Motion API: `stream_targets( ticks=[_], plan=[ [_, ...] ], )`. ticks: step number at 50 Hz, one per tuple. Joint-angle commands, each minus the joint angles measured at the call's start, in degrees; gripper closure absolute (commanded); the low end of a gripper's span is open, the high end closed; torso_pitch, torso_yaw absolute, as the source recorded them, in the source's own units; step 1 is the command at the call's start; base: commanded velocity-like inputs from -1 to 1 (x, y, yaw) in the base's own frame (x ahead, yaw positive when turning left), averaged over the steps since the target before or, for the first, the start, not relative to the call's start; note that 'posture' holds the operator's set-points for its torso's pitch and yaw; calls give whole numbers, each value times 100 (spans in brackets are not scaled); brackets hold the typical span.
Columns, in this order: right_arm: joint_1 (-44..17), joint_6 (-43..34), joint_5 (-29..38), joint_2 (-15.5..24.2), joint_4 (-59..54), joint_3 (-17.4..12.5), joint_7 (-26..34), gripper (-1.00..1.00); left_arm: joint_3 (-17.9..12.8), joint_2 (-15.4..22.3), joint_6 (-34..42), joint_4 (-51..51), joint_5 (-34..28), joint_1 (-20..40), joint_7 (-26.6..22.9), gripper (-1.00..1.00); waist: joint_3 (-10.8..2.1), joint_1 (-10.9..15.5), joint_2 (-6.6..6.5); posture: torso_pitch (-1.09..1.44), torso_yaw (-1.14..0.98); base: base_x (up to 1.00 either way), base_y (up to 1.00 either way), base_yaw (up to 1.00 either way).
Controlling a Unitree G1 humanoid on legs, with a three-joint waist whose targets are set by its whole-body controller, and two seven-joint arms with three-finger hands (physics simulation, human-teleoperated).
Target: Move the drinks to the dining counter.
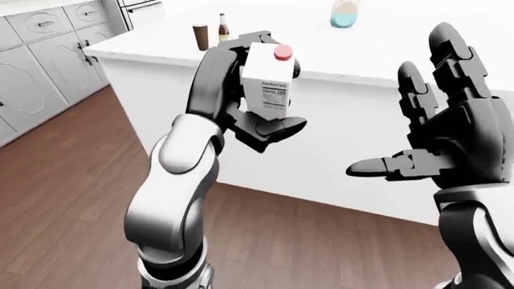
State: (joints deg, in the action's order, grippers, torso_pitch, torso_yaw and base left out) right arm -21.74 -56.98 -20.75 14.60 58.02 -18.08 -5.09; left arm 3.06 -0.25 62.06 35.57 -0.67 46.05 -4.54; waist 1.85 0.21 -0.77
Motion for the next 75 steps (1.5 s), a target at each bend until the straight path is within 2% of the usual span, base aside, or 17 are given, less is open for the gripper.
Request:
stream_targets(
  ticks=[1,3,11,15,18,27,30,31,32,39,43,45,50,52,60,70,75],
  plan=[
    [-116,60,-60,52,103,-6,-16,-100,-86,23,-84,93,-29,142,42,100,-79,43,-33,0,0,83,0,0],
    [-121,79,-56,63,86,15,-29,-100,-101,37,-84,92,-17,150,39,100,253,43,-117,0,0,83,0,0],
    [-154,62,-120,87,96,0,-65,-100,-114,49,-13,112,19,230,80,100,-8,238,12,0,0,82,0,0],
    [-158,58,-141,97,102,1,-78,-100,-110,48,-22,100,35,238,94,100,-179,164,528,0,0,82,0,0],
    [-149,82,-149,99,100,10,-87,-100,-102,48,-20,107,47,240,101,100,114,107,515,0,0,82,0,0],
    [-158,4,-215,98,146,-31,-146,-100,-97,68,33,156,62,261,114,100,-89,-85,336,0,0,82,0,0],
    [-178,-51,-263,99,162,-55,-201,-100,-91,71,58,189,60,253,112,100,-224,17,-235,0,0,58,0,0],
    [-188,-55,-271,111,157,-61,-209,-100,-101,78,66,192,61,260,108,100,3,25,22,0,0,36,0,0],
    [-214,-86,-293,121,167,-72,-225,-100,-108,75,96,214,64,269,111,100,129,0,-148,0,0,30,0,0],
    [-231,-75,-300,174,162,-29,-270,-100,-109,85,141,250,80,276,112,100,-34,76,43,0,0,26,0,0],
    [-272,-143,-358,195,197,-57,-305,-100,-106,91,168,268,83,295,115,100,-179,44,561,0,0,26,0,0],
    [-247,-120,-390,172,198,-75,-320,-100,-85,78,179,292,78,290,125,100,191,-61,519,0,0,18,0,0],
    [-184,-39,-377,227,197,-28,-353,-100,-57,62,156,312,55,246,107,100,112,-10,482,0,0,-3,0,0],
    [-183,-50,-356,256,198,-20,-360,-100,-66,69,184,330,46,259,97,100,-134,93,370,0,0,-49,2,0],
    [-214,-48,-506,352,198,-82,-428,-100,-55,62,214,324,24,289,80,100,-110,262,-232,0,0,-80,15,0],
    [-241,-63,-681,451,198,-105,-555,-100,114,-44,229,388,-69,192,16,100,-51,233,663,0,0,-13,3,0],
    [-232,-75,-643,432,198,-139,-486,-100,174,-134,264,489,-103,55,-33,100,-18,133,351,0,0,0,0,0]
  ],
)
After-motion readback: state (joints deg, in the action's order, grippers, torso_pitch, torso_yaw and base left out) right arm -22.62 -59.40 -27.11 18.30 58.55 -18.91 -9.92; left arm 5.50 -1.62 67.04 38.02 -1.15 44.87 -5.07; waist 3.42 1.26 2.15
